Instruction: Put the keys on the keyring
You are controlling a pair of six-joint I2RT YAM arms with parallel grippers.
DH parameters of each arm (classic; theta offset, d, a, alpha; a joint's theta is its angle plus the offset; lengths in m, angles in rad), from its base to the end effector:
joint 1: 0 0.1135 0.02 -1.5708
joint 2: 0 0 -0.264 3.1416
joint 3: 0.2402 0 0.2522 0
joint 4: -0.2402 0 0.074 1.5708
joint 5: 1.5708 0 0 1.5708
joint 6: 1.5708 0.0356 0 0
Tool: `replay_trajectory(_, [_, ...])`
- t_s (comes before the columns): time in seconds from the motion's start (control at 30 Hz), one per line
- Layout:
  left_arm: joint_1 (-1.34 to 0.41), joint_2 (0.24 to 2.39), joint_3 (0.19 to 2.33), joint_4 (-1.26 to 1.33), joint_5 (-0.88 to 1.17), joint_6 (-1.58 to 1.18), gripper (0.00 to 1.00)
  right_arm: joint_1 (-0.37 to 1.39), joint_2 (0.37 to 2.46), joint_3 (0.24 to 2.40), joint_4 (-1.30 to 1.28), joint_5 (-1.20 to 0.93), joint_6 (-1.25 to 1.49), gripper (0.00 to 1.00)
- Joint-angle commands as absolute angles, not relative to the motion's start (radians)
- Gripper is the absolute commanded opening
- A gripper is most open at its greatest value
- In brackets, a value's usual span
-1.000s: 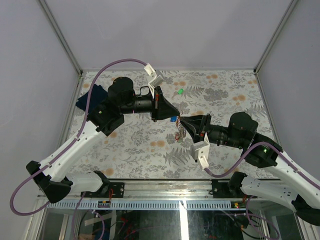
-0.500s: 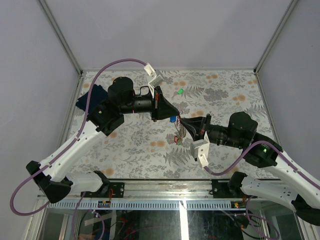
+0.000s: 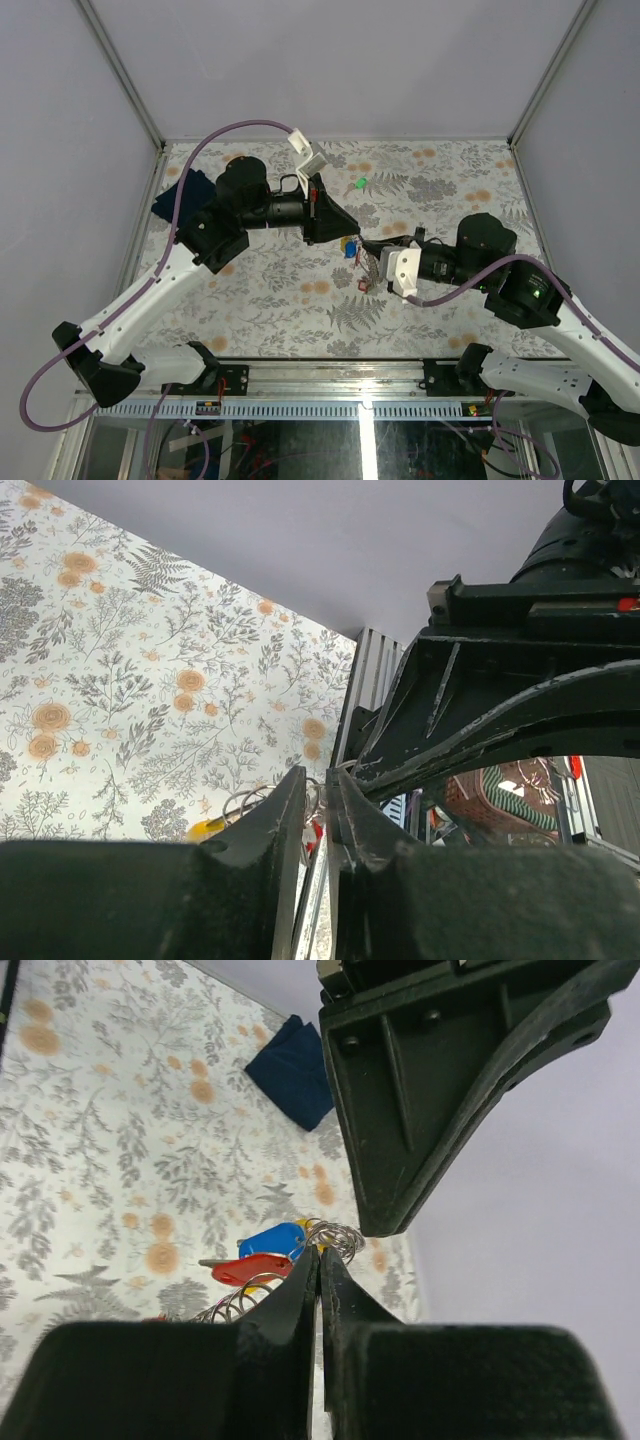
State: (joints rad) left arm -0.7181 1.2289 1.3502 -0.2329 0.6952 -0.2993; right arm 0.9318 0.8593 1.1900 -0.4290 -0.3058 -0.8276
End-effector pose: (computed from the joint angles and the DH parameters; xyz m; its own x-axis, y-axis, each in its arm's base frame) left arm 0.1869 -0.1936 0.4401 -0.3705 0.0230 -0.9286 0.9161 0.1740 -0.3612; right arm 0.0911 0.1406 0.4391 0.6556 -0.2950 -0.6951 -0.6819 0.1641 -0.7128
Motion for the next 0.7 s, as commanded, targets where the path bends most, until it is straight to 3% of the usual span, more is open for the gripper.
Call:
replay_trajectory(0.0, [-0.712,1.200,1.341,-0.157,0.708,-0.298,0.17,0.941,0.845,1.245,-0.383,-0.295,-0.620,0.00])
replay_trajectory(0.33, [-0.709,1.134,1.269,-0.113,0.684,-0.231,0.27,0.942,0.912,1.362,-0.510,-0.230,-0.359,0.00])
replay_trajectory(0.67, [-0.711,0.955,1.001,0.215,0.748,-0.175,0.34,0.940,0.970,1.420,-0.463,-0.262,-0.139,0.00])
